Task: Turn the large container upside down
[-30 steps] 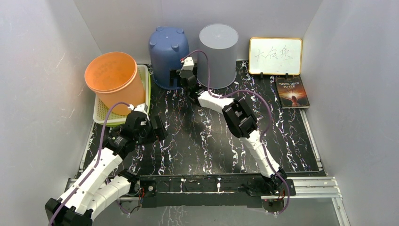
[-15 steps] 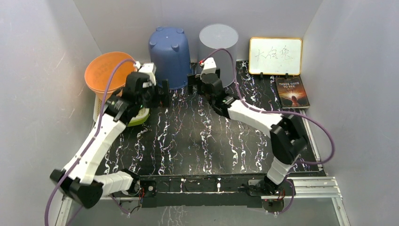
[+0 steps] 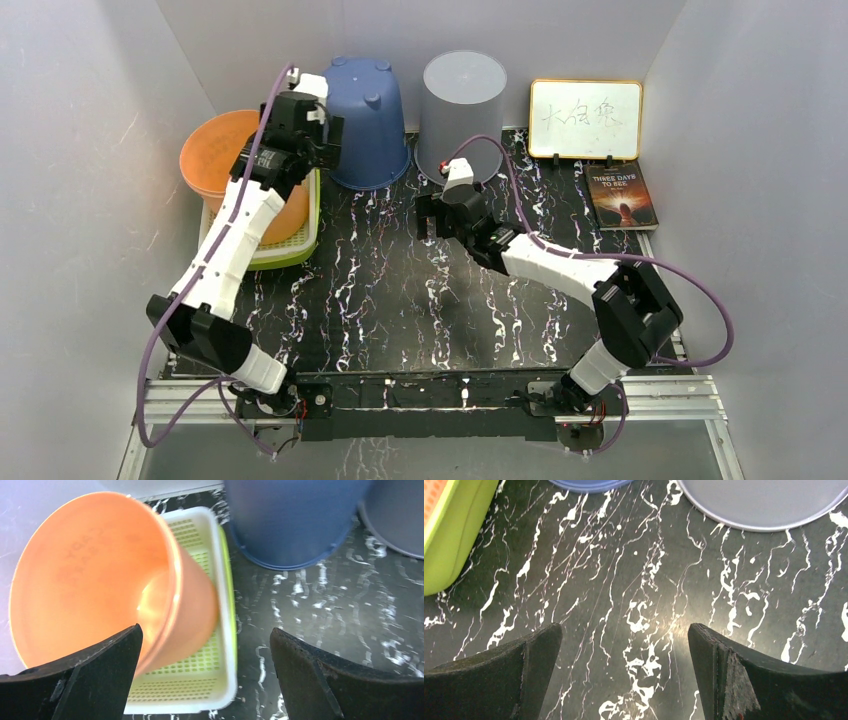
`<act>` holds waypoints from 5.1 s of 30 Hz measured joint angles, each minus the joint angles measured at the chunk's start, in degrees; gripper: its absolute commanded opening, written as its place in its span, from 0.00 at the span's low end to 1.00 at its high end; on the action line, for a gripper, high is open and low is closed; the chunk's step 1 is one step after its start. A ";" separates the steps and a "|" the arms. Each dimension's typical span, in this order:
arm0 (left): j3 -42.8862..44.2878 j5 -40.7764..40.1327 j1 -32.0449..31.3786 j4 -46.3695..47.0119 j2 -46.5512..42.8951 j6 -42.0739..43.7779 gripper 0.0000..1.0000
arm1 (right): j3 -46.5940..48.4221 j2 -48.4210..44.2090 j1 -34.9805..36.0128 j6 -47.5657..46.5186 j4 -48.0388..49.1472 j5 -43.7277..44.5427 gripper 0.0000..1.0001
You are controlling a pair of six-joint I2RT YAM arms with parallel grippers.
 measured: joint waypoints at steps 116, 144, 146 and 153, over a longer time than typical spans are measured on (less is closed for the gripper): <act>-61.29 52.74 -13.25 124.02 13.79 -87.17 0.00 | 10.93 -14.32 -35.50 5.66 -14.73 -6.01 0.98; -46.93 51.60 -16.46 132.67 31.54 -94.55 0.00 | 6.49 -14.34 -35.60 5.66 -12.66 -7.48 0.98; -48.94 50.86 -15.80 133.85 31.47 -94.71 0.00 | 6.49 -14.34 -35.60 5.66 -12.66 -7.72 0.98; -54.10 49.59 -13.62 134.51 30.23 -95.32 0.05 | 6.40 -14.34 -35.63 5.68 -12.24 -8.55 0.98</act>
